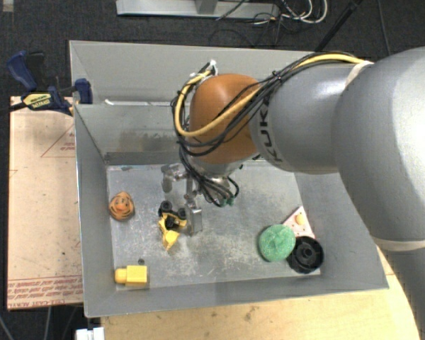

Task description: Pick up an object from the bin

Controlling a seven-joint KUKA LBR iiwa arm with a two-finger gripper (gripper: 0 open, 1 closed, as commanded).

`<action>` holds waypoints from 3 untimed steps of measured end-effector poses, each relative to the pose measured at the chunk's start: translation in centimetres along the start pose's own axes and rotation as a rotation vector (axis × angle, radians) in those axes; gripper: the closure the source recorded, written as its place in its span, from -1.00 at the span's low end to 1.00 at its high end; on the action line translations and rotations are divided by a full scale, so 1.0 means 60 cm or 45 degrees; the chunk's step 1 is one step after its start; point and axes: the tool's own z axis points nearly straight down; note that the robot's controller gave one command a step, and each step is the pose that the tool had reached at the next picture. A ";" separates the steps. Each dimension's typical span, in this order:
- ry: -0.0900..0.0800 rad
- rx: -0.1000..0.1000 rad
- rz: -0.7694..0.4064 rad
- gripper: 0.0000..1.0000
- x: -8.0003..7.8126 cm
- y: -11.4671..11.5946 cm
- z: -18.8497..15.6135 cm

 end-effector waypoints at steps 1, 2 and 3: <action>0.026 -0.005 -0.187 -1.00 0.022 0.014 0.025; 0.005 -0.002 -0.120 -1.00 0.030 0.016 -0.017; 0.007 -0.002 -0.101 -1.00 0.037 0.017 0.013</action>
Offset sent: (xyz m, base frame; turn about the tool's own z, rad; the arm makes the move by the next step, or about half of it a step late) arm -0.0198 0.0013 0.0053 -0.0978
